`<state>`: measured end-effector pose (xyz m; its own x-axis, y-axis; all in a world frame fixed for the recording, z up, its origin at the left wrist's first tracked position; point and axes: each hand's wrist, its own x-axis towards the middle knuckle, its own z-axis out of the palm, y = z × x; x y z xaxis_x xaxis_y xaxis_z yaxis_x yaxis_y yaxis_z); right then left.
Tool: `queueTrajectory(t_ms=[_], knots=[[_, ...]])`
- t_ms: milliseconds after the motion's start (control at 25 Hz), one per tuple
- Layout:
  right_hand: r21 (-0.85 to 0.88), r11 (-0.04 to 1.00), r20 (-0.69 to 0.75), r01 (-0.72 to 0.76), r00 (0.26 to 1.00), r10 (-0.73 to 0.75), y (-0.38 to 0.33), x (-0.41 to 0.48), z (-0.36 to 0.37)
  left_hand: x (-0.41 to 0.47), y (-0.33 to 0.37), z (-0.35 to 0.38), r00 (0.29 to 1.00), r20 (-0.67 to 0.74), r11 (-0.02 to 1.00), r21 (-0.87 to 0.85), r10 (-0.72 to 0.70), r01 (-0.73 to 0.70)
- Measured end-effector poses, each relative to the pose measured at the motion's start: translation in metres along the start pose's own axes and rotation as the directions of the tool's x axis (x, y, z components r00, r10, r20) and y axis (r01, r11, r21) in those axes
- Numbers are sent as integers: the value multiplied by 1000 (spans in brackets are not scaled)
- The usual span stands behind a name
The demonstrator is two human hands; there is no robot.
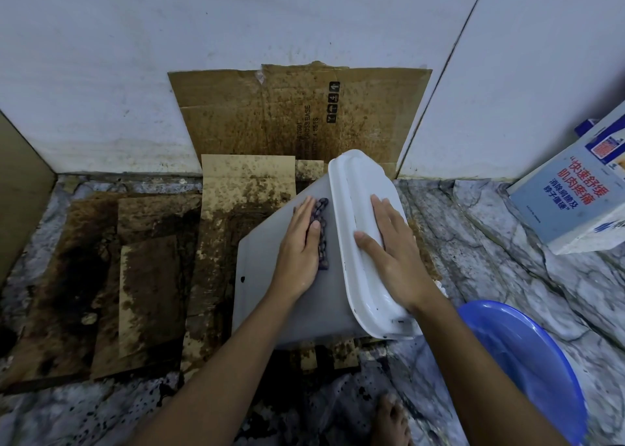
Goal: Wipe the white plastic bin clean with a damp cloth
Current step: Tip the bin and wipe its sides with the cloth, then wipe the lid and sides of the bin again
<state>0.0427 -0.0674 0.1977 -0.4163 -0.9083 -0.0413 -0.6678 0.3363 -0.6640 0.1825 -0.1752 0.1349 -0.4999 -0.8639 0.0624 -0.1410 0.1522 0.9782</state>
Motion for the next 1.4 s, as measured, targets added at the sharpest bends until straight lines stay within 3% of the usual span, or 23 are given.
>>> queueTrajectory(t_ms=[200,320,480,720,1000,1120,1280,1400], knots=[[-21,1000,3,0,1000,0,-5,0,1,-11,6,-4,994,-108,993,-119,-27,14],[-61,998,8,-8,1000,8,-15,1,5,-17,29,-15,991,-113,955,-294,-73,37],[-9,1000,-6,-14,1000,14,-23,-2,6,-25,61,-27,997,-72,940,-341,-41,14],[81,997,13,17,1000,-18,-26,3,8,-35,87,-33,998,50,959,-281,41,-26],[92,989,52,113,992,-119,-22,10,6,-43,111,-39,996,41,961,-271,75,-62],[108,990,10,85,996,-87,-25,7,11,-42,107,-40,994,90,980,-193,67,-49],[308,946,-83,97,994,-75,-30,2,16,-45,94,-41,997,55,974,-216,-52,63],[272,954,-116,129,988,-100,-33,2,21,-45,92,-46,999,32,996,-86,-2,4]])
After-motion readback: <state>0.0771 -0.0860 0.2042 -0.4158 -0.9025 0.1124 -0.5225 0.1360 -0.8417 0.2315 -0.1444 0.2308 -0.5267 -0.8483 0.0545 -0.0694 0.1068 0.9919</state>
